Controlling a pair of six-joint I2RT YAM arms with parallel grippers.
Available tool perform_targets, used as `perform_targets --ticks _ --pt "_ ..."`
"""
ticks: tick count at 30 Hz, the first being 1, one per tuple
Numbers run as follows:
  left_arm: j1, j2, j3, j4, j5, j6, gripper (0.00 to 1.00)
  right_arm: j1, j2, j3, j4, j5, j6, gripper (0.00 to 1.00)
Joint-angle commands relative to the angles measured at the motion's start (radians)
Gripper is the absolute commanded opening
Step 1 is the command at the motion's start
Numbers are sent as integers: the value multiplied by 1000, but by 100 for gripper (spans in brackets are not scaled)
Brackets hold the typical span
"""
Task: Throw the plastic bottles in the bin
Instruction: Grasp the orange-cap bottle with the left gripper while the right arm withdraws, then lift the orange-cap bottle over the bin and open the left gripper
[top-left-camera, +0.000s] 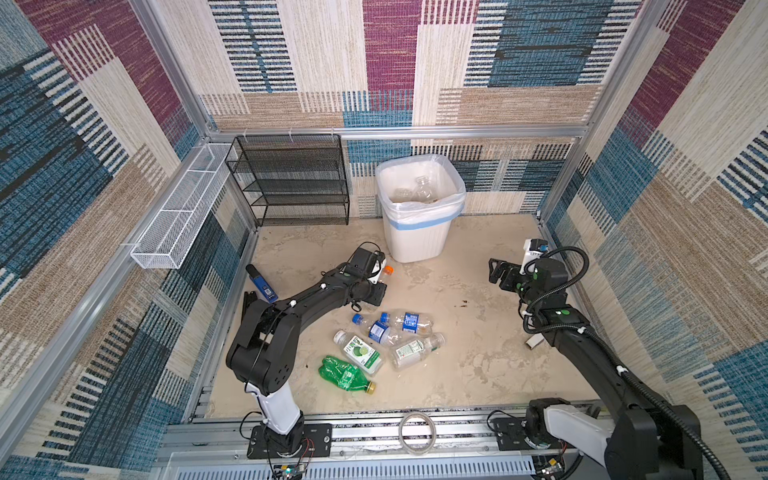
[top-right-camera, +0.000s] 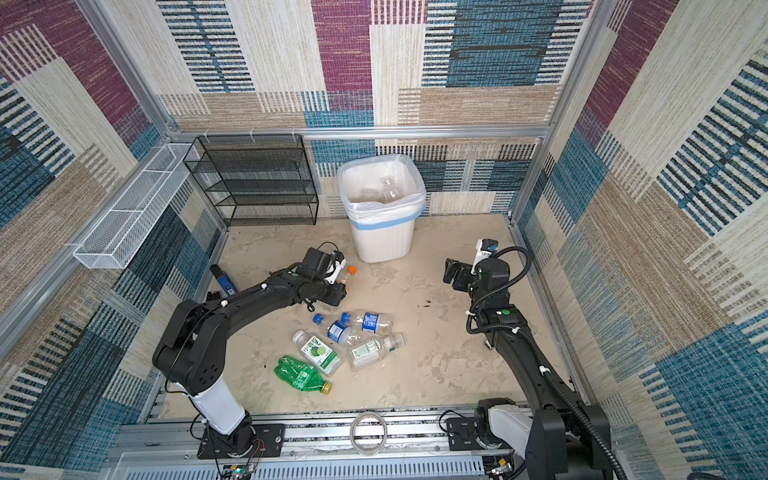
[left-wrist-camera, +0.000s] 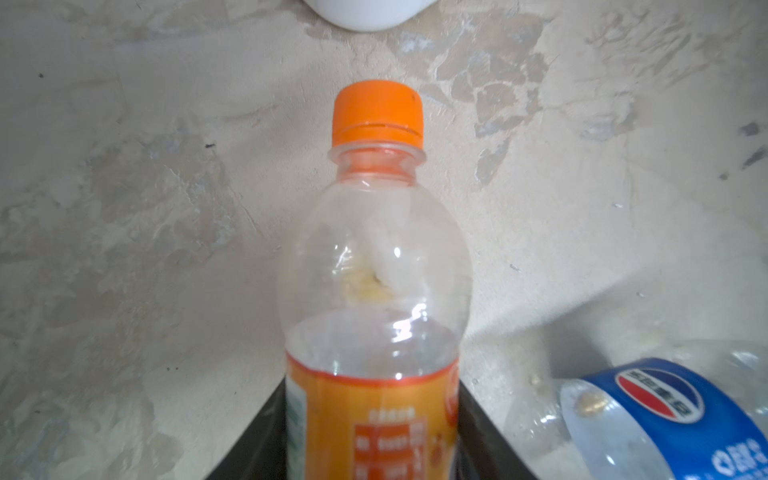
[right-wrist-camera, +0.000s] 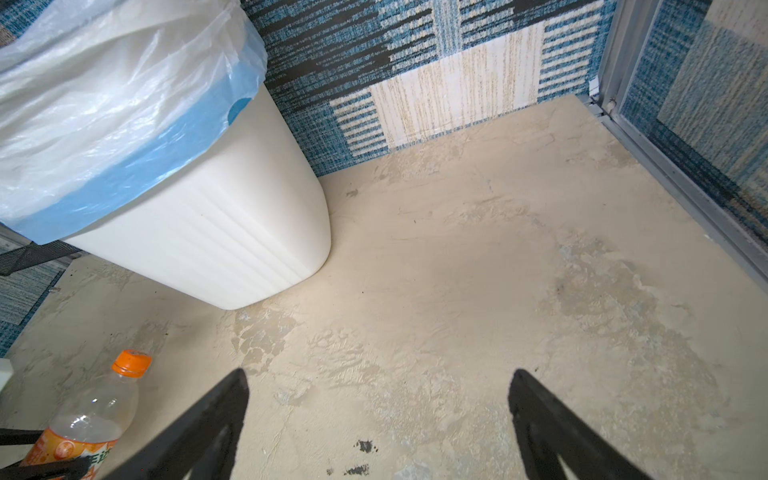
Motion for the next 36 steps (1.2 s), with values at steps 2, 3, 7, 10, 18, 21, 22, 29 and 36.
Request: perform_targets --ticks 2,3,7,10,18,21,22,29,36 --pt "0 -84 -48 66 -3 -14 53 0 13 0 35 -22 8 97" --pt "1 -109 -60 70 -11 -16 53 0 19 0 36 -24 8 97" --pt "1 -218 -105 74 -28 -26 53 0 38 -3 39 -40 7 97" --pt "2 -318 -152 106 -46 -33 53 0 58 -3 32 -51 5 96" --pt "5 -573 -258 215 -73 -40 53 0 83 -11 10 -94 -8 94" --pt "5 -686 -327 310 -82 -41 54 0 100 -13 4 -104 -7 93" --pt "5 -724 -353 346 -85 -40 54 0 105 -11 4 -108 -8 93" --pt "5 -942 -532 652 -95 -29 55 1 97 24 -38 -97 -20 91" --pt "5 -1106 -666 972 -127 13 57 0 50 -12 -26 -65 22 92"
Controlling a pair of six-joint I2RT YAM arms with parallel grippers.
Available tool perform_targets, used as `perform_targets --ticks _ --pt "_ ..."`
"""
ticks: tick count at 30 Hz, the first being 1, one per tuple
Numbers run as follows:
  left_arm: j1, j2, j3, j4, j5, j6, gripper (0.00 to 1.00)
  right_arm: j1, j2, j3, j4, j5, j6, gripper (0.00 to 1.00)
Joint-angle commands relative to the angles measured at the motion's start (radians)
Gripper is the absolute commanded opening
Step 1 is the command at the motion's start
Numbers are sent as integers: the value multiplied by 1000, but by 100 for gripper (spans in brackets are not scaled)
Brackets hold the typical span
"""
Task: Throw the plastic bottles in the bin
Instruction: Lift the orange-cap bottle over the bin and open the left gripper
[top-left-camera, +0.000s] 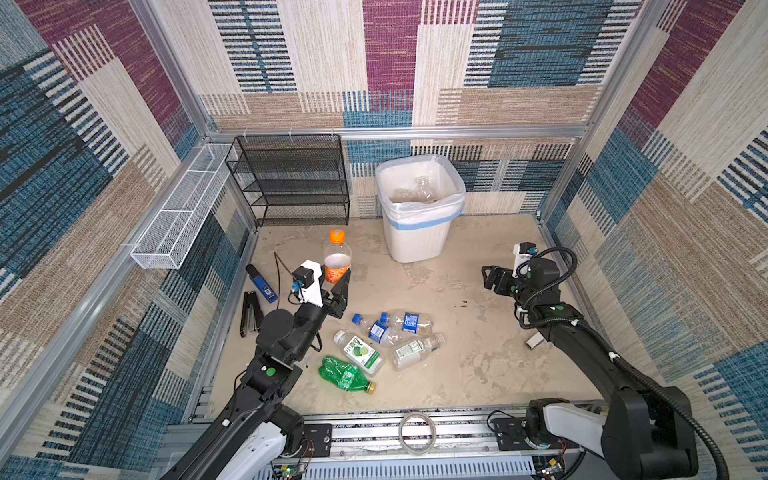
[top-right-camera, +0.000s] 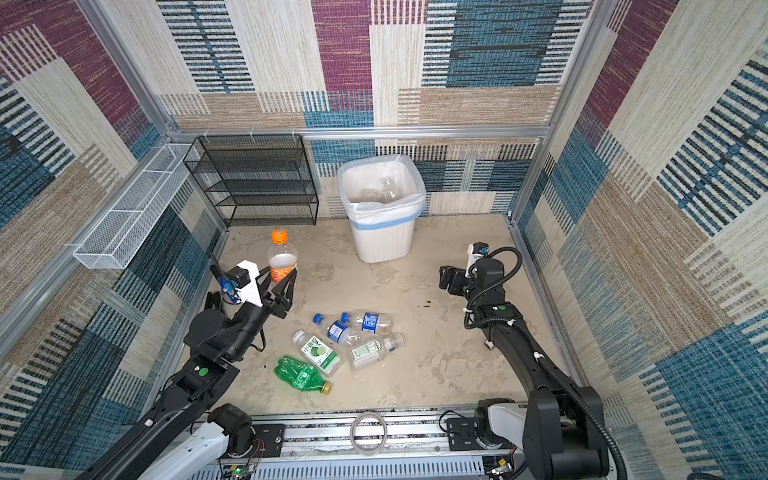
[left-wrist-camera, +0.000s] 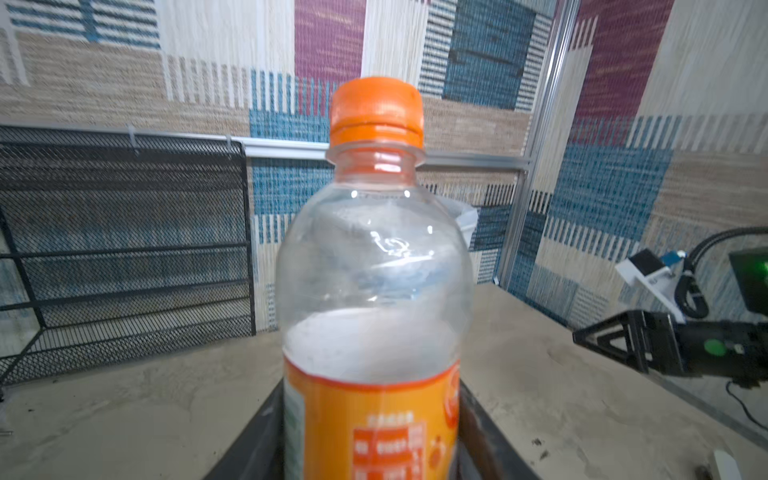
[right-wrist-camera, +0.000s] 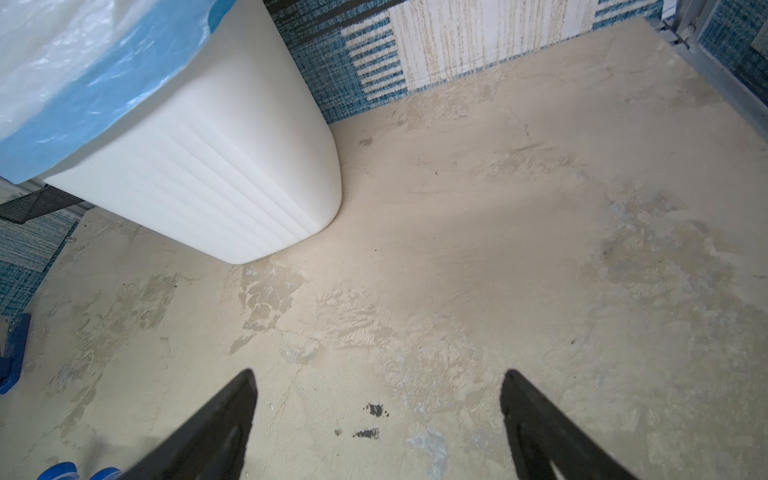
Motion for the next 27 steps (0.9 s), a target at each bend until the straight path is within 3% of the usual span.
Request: perform_targets --ticks 1,8,14,17,19,21,24,27 --pt "1 -39 -30 254 -13 40 57 1 -20 -12 9 25 29 92" --pt "1 -17 39 340 104 87 59 -1 -45 -15 26 49 37 92" --pt "1 179 280 363 210 89 59 1 -48 -24 59 49 51 92" --pt "1 416 537 274 213 63 59 1 -50 -31 77 50 58 92" --pt "6 631 789 117 208 28 59 0 -52 -36 89 41 65 92" --pt "20 854 1107 -133 272 -2 65 2 -50 -42 95 24 71 92" --pt "29 1140 1567 -545 279 -2 72 2 -63 -47 77 -19 79 90" --pt "41 1282 1775 -683 307 -36 84 3 -137 -69 51 -33 81 90"
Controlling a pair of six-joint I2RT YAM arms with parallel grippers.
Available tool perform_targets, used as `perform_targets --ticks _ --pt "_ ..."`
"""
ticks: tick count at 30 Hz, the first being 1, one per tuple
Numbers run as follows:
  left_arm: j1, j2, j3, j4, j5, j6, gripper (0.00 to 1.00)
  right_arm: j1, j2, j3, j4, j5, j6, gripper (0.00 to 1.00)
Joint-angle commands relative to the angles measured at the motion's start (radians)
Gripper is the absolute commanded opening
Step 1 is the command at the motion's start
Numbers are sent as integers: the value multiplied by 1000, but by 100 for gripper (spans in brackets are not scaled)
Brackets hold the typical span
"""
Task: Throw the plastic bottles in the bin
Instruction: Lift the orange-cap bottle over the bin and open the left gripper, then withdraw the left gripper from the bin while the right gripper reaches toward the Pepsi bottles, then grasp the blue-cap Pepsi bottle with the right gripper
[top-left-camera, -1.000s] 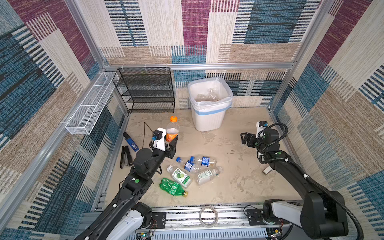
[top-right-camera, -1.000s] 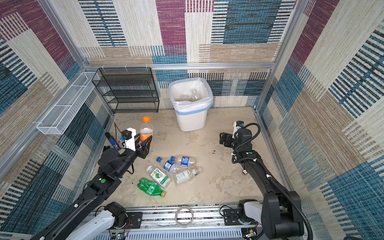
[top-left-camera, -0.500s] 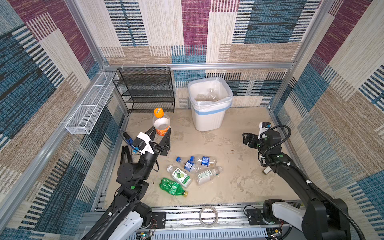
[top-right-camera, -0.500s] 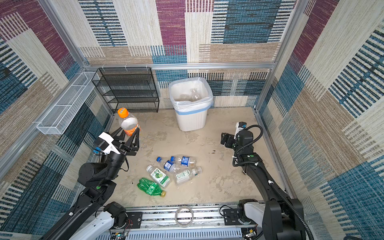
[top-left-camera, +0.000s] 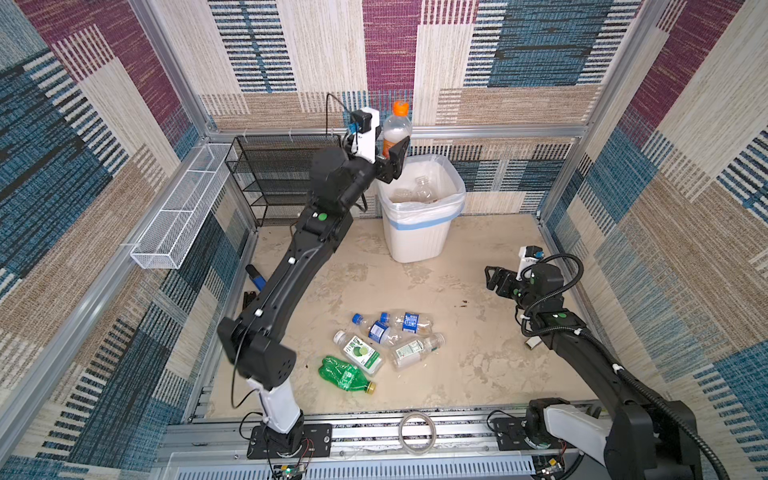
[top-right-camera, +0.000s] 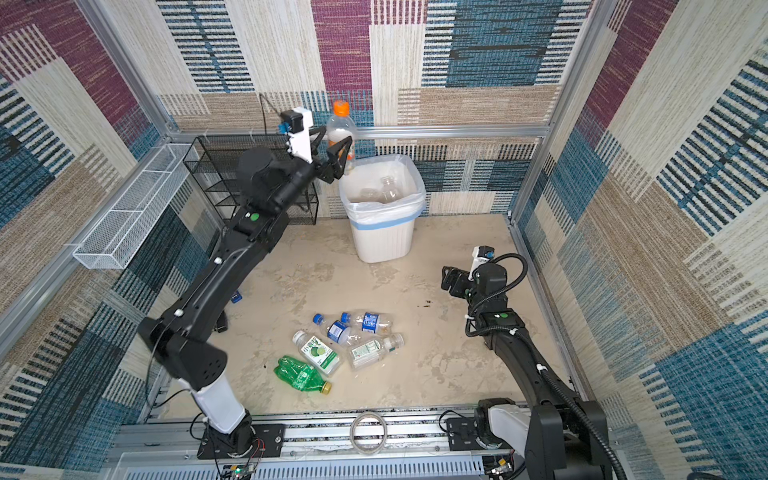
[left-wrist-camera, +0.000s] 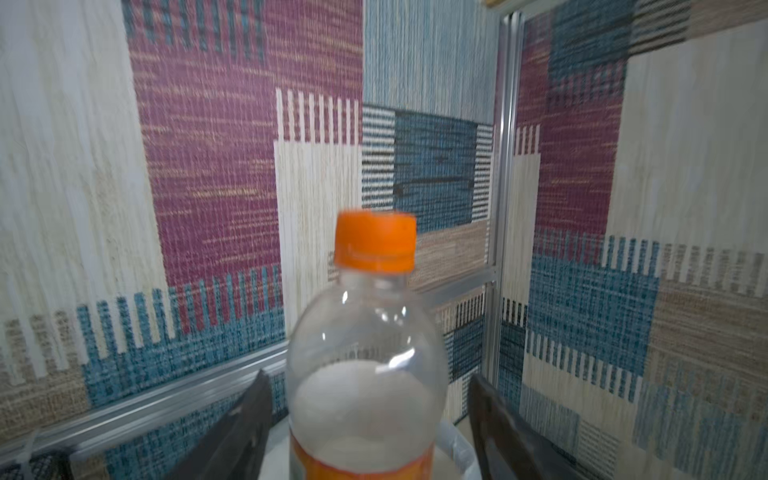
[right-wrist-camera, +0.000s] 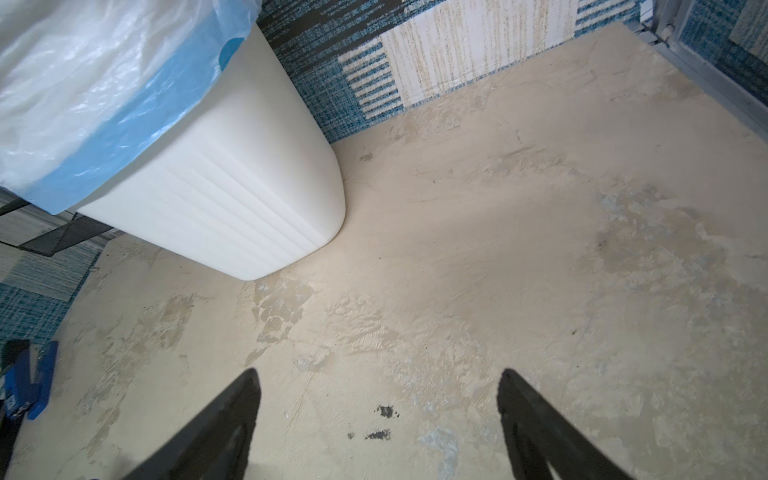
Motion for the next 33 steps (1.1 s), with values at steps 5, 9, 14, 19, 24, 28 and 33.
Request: perform_targets --ticks 5,9,14,19,24,28,33 --pt "20 147 237 -379 78 -97 99 2 -103 -11 -66 -13 -18 92" --pt "24 49 74 -309 76 -95 99 2 -93 1 -71 -32 -26 92" --pt "40 -138 -187 -231 69 -59 99 5 -21 31 -79 -133 -84 89" --pt "82 -307 -405 -307 58 -34 100 110 84 91 -125 -194 -195 88" --pt "156 -464 -599 -409 65 -51 99 284 217 205 -228 -107 -336 88" --pt "212 -561 -688 -530 47 26 99 377 287 291 -331 -110 -452 89" --pt "288 -620 -796 -576 48 63 98 485 311 309 -388 -115 -557 91"
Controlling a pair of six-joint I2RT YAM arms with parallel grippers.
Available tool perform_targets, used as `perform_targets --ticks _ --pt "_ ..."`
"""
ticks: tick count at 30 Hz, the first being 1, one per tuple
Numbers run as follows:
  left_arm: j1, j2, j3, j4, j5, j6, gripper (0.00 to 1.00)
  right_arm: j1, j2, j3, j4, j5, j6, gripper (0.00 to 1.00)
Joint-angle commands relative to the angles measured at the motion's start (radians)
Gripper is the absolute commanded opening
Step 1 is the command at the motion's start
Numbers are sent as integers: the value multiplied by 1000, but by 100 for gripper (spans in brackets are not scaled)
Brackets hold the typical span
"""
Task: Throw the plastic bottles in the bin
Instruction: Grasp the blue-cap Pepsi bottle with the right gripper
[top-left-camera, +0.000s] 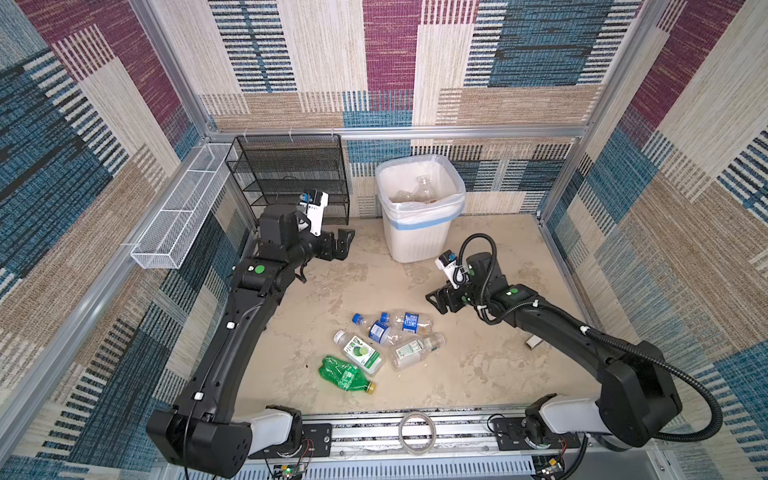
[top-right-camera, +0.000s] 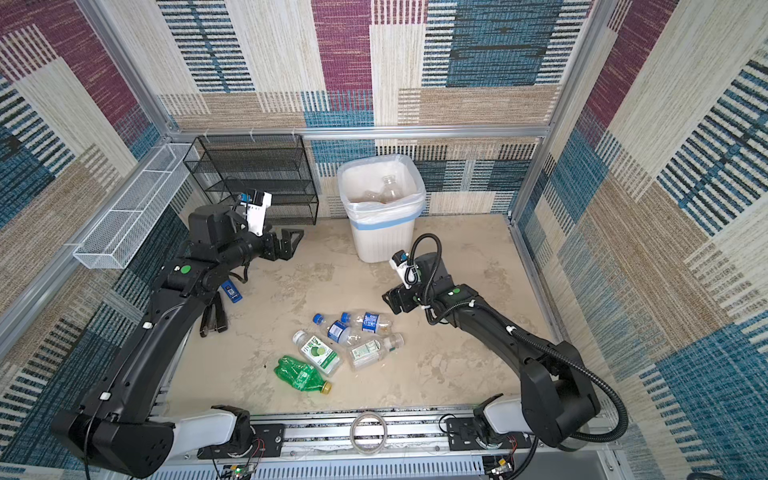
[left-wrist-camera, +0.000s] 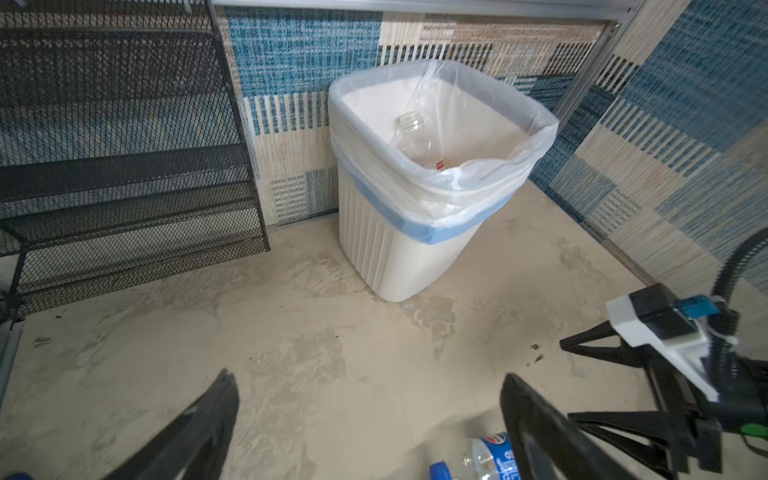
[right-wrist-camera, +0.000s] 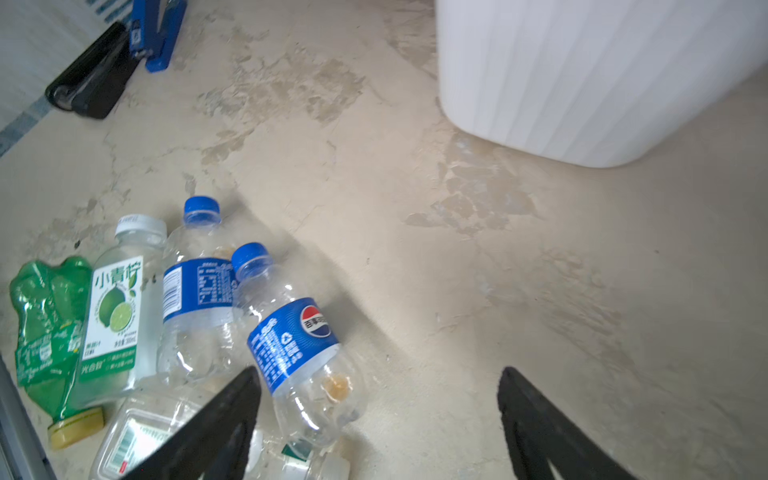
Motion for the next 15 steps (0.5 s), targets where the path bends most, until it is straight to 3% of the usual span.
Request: perform_targets --ticks 1,9,15 --pt "32 -29 -69 -39 0 33 98 56 20 10 -70 22 -116 91" --pt "55 -30 -141 8 78 8 95 147 187 110 -152 121 -221 92" --pt "57 -41 -157 12 93 5 95 177 310 192 -164 117 -262 89"
